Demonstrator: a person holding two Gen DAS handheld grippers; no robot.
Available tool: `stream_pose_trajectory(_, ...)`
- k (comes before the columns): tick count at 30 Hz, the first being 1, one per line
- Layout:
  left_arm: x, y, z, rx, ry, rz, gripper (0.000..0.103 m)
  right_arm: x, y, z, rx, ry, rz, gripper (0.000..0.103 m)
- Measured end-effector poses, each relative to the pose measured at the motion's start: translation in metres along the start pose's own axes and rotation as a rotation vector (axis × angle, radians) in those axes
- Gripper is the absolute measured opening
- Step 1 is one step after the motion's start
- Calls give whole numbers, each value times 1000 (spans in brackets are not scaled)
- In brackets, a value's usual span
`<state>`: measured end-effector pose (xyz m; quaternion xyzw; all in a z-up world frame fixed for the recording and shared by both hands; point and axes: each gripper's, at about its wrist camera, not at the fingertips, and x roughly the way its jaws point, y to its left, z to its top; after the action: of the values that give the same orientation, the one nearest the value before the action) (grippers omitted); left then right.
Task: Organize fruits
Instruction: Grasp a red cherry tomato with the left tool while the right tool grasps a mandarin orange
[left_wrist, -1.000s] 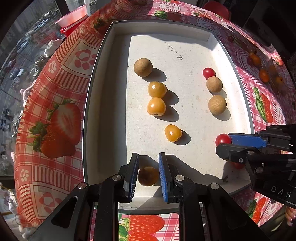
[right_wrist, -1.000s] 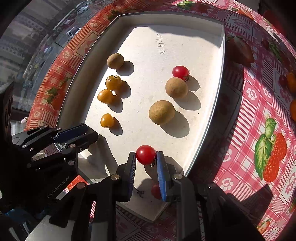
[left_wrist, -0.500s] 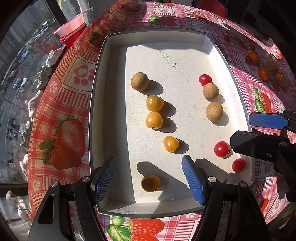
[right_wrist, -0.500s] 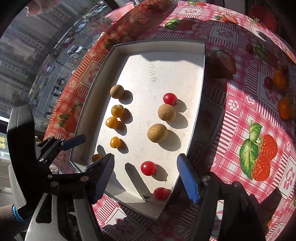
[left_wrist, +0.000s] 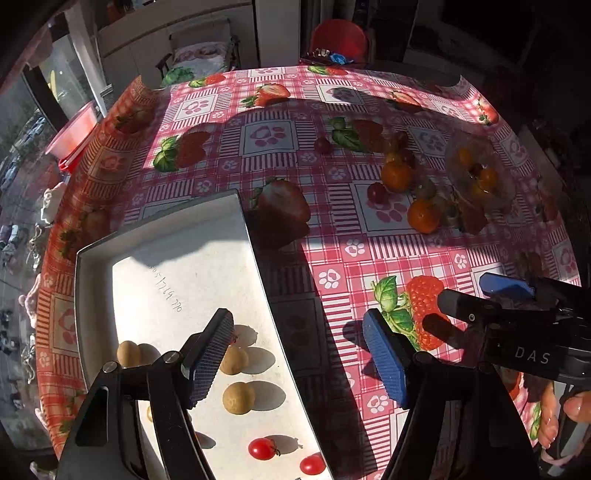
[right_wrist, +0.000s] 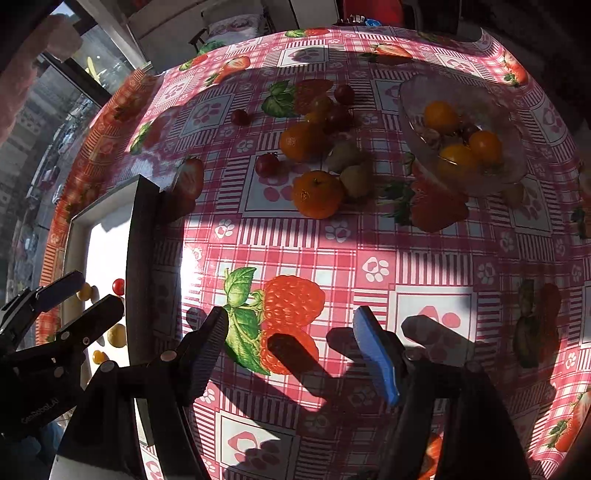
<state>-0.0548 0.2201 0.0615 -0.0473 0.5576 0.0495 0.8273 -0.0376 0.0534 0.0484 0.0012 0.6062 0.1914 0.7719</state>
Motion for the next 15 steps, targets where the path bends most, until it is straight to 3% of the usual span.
stream_pose_trajectory(8,44,-24,42,61,13,-14,74,13,-24,19,32,-36,9,74)
stream_pose_trajectory(15,76,-38,72,117,16,-65,74,26,-17,32,-52,-67,15,68)
